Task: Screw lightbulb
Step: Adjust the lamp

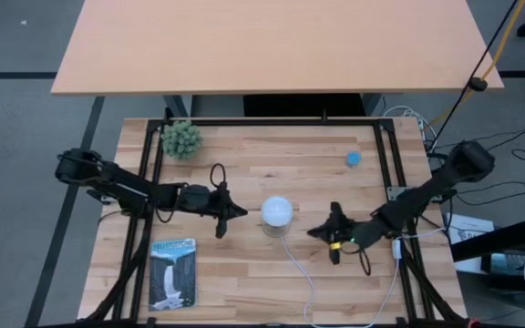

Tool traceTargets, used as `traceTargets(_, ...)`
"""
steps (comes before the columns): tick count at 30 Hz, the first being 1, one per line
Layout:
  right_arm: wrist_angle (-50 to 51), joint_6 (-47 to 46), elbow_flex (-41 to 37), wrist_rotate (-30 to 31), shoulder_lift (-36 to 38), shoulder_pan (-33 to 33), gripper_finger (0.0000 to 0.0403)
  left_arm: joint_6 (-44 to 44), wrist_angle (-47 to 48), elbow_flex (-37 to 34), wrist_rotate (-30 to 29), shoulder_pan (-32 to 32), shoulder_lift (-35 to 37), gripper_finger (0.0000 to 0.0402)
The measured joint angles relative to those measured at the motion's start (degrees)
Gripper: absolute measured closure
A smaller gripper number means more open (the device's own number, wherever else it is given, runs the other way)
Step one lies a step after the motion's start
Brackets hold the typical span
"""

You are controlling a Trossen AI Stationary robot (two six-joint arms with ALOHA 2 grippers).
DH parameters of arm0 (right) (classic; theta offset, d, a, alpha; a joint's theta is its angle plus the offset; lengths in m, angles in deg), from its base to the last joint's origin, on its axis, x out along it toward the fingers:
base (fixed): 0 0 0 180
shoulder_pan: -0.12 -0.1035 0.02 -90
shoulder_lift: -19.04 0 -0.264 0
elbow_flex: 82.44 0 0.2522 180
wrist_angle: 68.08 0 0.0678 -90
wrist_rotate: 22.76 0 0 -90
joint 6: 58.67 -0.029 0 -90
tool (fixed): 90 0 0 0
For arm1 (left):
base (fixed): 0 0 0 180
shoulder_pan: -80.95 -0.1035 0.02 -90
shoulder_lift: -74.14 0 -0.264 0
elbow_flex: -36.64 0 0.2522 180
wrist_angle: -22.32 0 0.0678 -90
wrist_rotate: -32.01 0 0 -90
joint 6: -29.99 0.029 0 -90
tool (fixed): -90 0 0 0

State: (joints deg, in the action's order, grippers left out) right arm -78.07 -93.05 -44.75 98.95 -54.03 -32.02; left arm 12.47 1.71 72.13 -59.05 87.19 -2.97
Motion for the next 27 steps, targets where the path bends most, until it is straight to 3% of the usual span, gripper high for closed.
traceTargets(6, -13.9, 1.2, 5.6, 4.8, -20.0, 0.3, 0.0403, 0.0, 0.3, 0.0, 0.0, 0.0, -0.5, 0.0402)
traceTargets(12, -15.0, 5.0, 14.3, 4.5, -34.1, 2.3, 0.0403, 0.0, 0.7, 0.0, 0.0, 0.6, -0.6, 0.0402)
traceTargets(20, -14.4, 2.2, 18.0, 1.4, -40.6, 7.3, 0.0403, 0.5, 2.9, 0.0, -1.1, 2.8, -0.6, 0.0402)
traceTargets(27, -9.2, 1.1, 17.9, 1.5, -39.2, 11.0, 0.0403, 0.5, 2.8, 0.0, -1.4, 3.6, -0.6, 0.0402)
